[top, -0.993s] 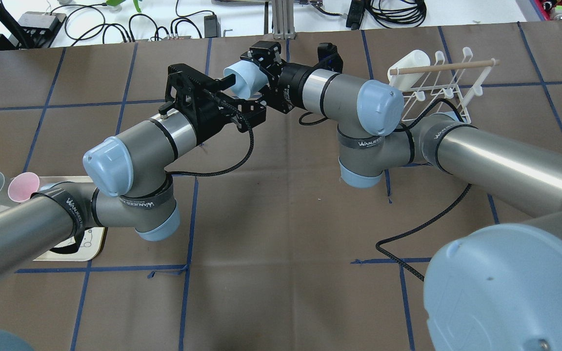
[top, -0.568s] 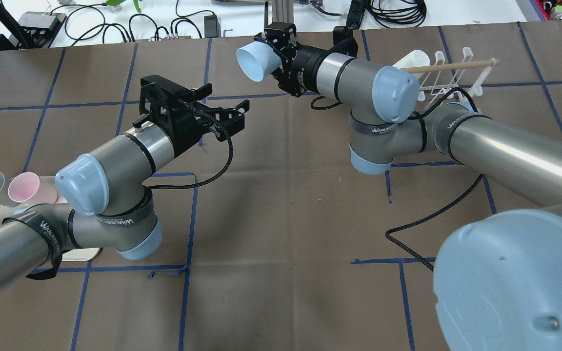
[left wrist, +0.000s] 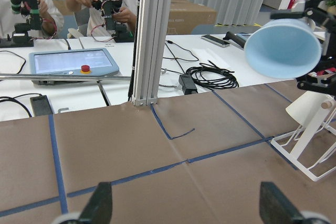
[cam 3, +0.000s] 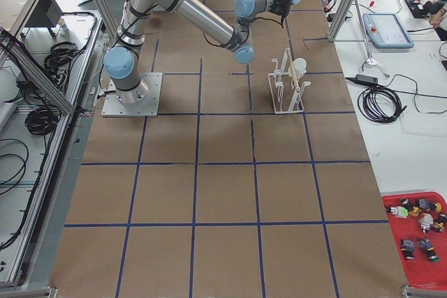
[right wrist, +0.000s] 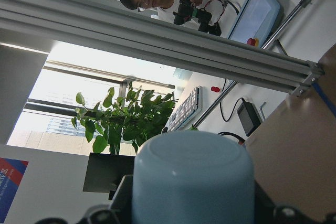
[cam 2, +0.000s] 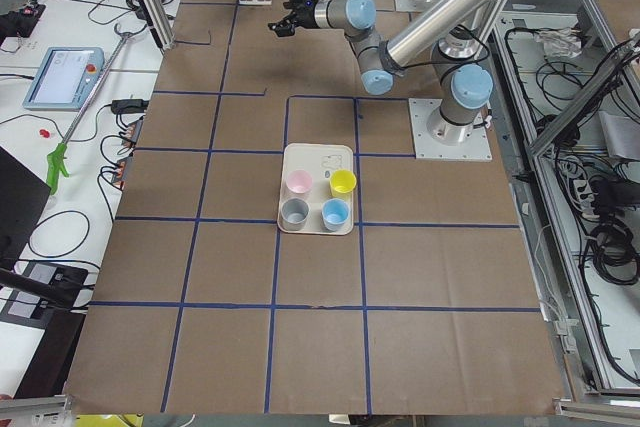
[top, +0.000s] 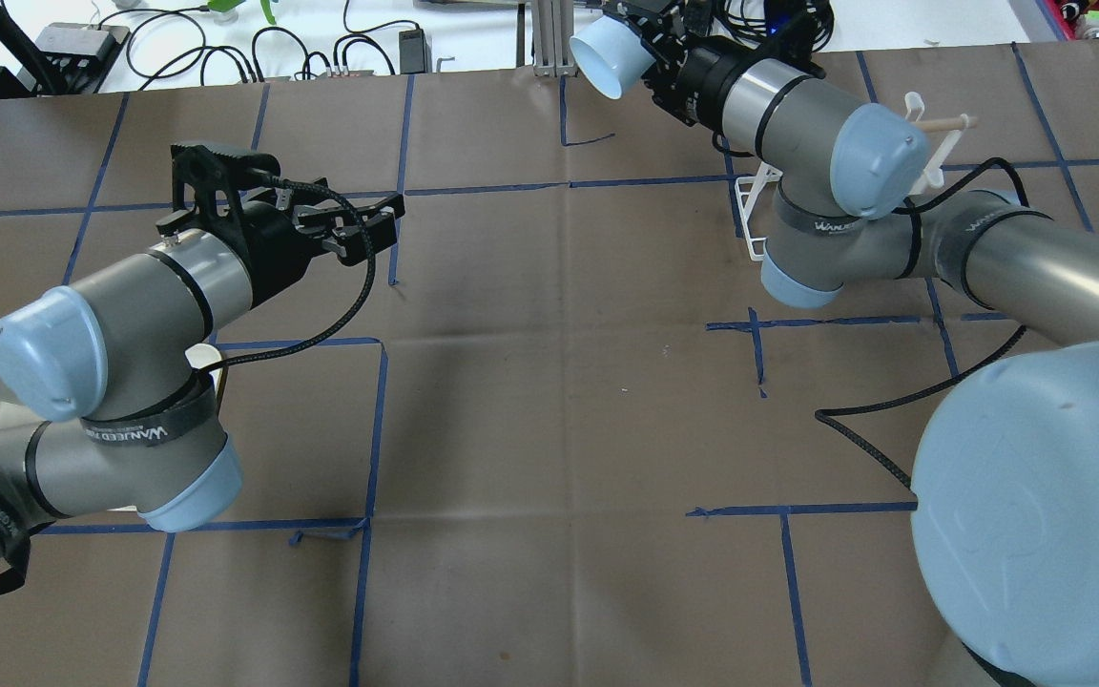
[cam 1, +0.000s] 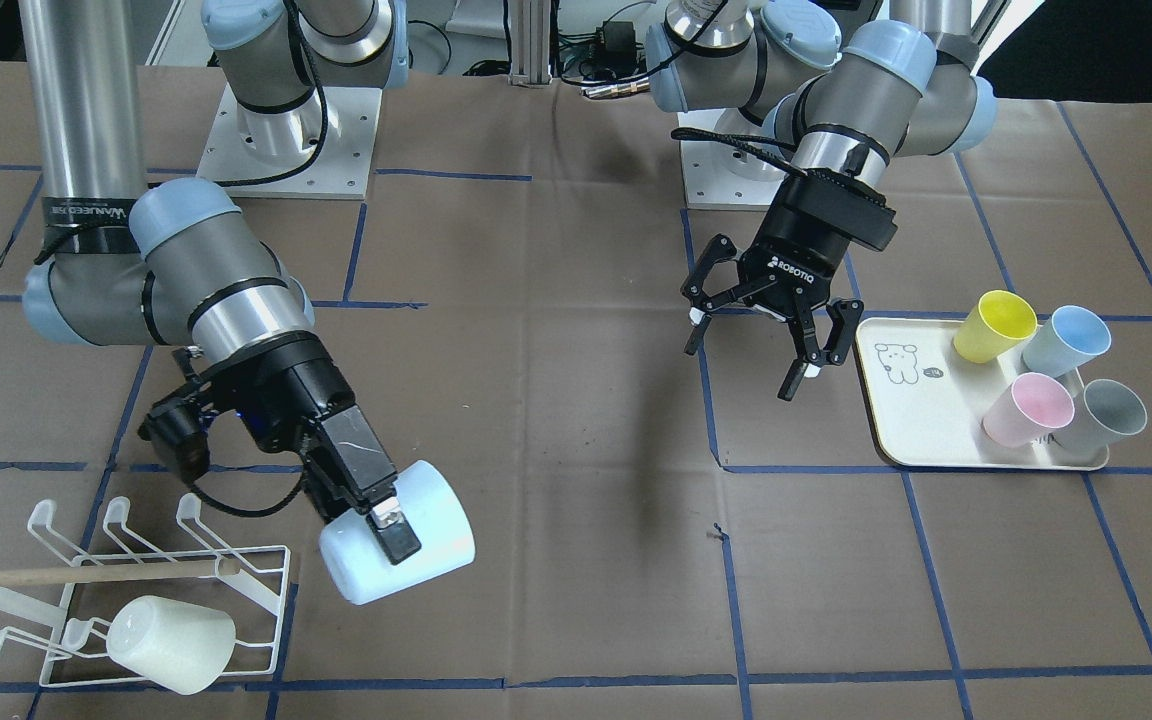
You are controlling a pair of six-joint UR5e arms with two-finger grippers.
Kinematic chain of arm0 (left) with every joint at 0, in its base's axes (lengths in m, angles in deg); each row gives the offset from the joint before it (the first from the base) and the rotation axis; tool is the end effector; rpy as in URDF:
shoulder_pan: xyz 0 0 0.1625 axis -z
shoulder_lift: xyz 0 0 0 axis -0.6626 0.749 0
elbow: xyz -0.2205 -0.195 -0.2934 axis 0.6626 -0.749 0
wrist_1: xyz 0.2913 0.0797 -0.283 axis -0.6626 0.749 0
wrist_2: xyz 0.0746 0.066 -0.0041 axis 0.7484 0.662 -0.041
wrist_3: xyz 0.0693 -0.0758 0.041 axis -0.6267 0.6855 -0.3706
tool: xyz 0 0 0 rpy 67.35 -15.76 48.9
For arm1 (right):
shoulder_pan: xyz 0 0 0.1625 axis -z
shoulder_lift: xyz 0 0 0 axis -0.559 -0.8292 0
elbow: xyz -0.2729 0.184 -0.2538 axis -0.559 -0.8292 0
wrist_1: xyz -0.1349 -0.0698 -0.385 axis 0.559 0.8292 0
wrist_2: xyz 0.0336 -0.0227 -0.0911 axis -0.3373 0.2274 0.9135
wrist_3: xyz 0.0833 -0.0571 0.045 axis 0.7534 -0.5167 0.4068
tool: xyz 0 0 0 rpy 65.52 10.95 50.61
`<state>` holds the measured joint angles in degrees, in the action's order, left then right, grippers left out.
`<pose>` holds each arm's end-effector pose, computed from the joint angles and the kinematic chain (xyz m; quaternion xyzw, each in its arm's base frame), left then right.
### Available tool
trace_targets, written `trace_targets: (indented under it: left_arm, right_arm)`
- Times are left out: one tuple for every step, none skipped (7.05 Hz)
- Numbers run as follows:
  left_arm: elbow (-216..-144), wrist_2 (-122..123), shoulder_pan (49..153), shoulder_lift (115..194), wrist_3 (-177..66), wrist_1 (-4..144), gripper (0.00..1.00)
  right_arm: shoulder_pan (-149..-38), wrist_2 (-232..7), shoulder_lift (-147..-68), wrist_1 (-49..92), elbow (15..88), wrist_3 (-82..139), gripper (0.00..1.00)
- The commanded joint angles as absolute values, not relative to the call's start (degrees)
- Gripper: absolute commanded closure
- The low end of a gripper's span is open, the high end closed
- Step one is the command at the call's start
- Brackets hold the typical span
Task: Transfer IKEA cup to right arm and place on rack
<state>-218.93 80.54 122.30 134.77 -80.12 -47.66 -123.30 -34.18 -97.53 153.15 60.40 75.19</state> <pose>-0.1186 -0.4603 0.3460 -0.1207 -0.8666 0.4533 0.1704 0.1887 -0.6133 0.3343 0.2402 0.7348 -0.3836 0.5052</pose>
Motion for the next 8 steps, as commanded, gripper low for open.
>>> trace_targets:
  left_arm:
    - [-210.36,88.97,122.53,130.00,-80.14,-21.35,0.01]
    - [-205.09,93.10,122.70,130.25,-80.14,-10.10,0.01]
    - [-199.38,97.14,123.14,130.95,-79.53,1.93,0.01]
    - [-194.37,101.36,124.54,131.74,-79.35,11.89,0.01]
    - [-189.36,107.67,126.90,133.14,-79.00,20.34,0.01]
    - [-184.61,111.12,129.01,134.46,-76.91,28.08,0.01]
    - [-179.60,111.33,129.99,136.38,-74.10,35.47,0.01]
    - [-173.90,111.33,130.44,138.58,-72.33,42.68,0.01]
  right_arm:
    - [-118.64,-33.25,-97.66,156.71,60.83,54.73,0.84]
    - [-118.37,-30.72,-97.75,157.41,60.92,44.63,0.84]
    - [-118.02,-27.56,-97.66,157.51,60.92,35.74,0.84]
    - [-116.27,-26.84,-97.66,157.42,61.53,27.82,0.84]
    - [-113.47,-26.92,-97.66,156.98,62.58,21.04,0.84]
    - [-110.74,-27.53,-97.58,157.07,63.55,15.93,0.84]
    - [-108.11,-28.32,-97.40,157.07,64.43,12.92,0.84]
    - [-104.95,-30.76,-97.31,157.07,65.13,8.28,0.84]
